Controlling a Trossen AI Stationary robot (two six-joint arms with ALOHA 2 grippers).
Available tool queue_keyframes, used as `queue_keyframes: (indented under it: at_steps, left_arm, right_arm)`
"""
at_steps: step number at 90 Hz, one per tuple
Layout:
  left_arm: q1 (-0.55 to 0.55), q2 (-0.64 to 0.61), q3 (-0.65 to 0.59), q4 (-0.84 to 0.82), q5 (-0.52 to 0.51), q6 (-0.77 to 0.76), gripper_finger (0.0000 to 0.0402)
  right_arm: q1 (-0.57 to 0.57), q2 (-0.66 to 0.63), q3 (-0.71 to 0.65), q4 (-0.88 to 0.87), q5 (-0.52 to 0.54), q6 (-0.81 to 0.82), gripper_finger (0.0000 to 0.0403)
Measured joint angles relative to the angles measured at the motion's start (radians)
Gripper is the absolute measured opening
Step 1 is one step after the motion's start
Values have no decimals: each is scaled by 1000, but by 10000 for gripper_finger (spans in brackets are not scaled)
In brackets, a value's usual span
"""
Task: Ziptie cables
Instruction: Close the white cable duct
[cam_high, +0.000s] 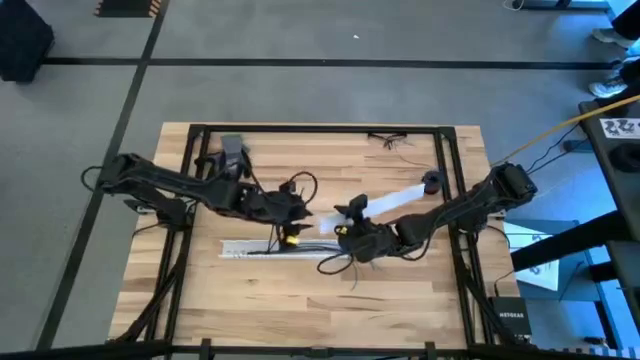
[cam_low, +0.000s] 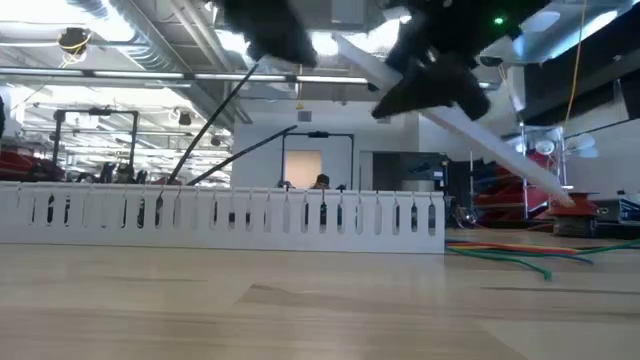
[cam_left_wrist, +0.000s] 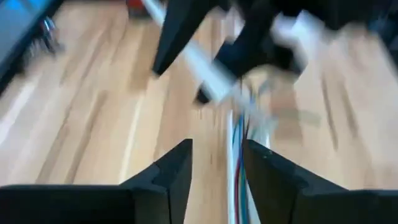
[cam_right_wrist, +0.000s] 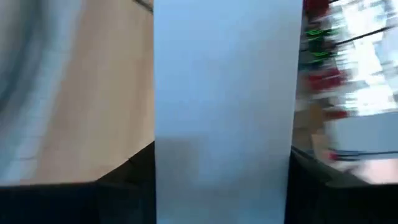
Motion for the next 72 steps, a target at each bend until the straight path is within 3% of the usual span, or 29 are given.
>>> queue_keyframes:
  at_steps: [18, 38, 52, 72]
  left_arm:
    - [-43, 36, -53, 26, 2, 8, 139]
    - [-58, 87, -114, 274, 0, 40, 139]
    - [-58, 126, -114, 408, 1, 78, 139]
    - [-51, 203, -114, 503, 1, 109, 139]
  right_arm:
    - [-9, 0, 73, -291, -256, 341, 214]
    - [-22, 12, 97, -330, -471, 487, 214]
    - [-37, 60, 96, -311, -529, 504, 214]
    - [-49, 102, 96, -283, -531, 482, 214]
